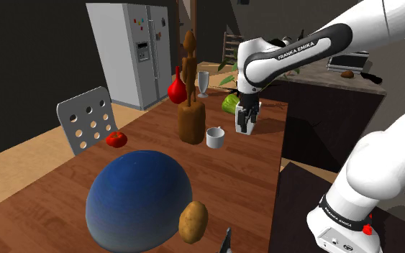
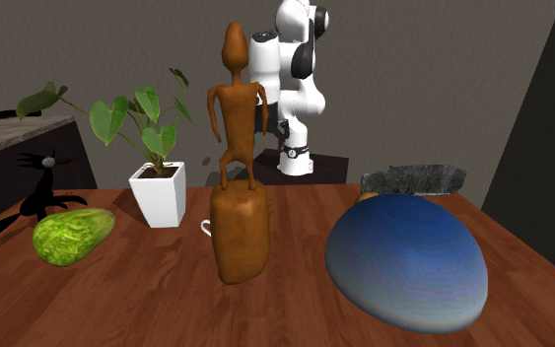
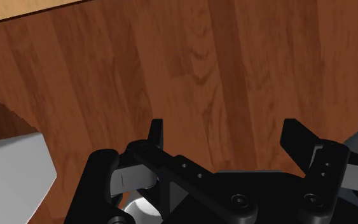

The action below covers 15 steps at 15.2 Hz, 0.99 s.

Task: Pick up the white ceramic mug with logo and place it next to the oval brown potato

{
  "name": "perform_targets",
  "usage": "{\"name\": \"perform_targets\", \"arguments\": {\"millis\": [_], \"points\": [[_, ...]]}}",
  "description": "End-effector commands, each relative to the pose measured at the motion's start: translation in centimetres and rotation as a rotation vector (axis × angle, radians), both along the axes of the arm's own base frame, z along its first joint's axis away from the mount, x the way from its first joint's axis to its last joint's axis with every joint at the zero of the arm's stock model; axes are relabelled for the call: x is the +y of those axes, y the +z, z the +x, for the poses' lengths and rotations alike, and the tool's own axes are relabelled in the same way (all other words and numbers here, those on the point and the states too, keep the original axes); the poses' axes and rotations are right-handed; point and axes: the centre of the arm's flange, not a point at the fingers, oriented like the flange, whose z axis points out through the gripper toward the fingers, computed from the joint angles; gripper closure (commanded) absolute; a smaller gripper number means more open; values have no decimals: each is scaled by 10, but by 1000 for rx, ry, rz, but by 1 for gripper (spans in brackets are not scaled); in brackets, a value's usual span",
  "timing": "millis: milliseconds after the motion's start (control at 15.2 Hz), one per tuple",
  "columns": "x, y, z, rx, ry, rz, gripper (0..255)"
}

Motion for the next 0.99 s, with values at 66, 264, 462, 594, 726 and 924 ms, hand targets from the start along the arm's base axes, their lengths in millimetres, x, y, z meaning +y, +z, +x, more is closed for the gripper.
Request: {"name": "perform_targets", "arguments": {"millis": [66,264,462,594,726,924], "points": [[-1,-25,28,-21,4,1,0],[0,-48,57,-39,8,2,0],[1,-71,86,-58,11,3,0],[1,-86,106,-71,14,4,0],[2,-101,126,-83,17,5,0],[3,-122,156,-102,20,6,0]]}}
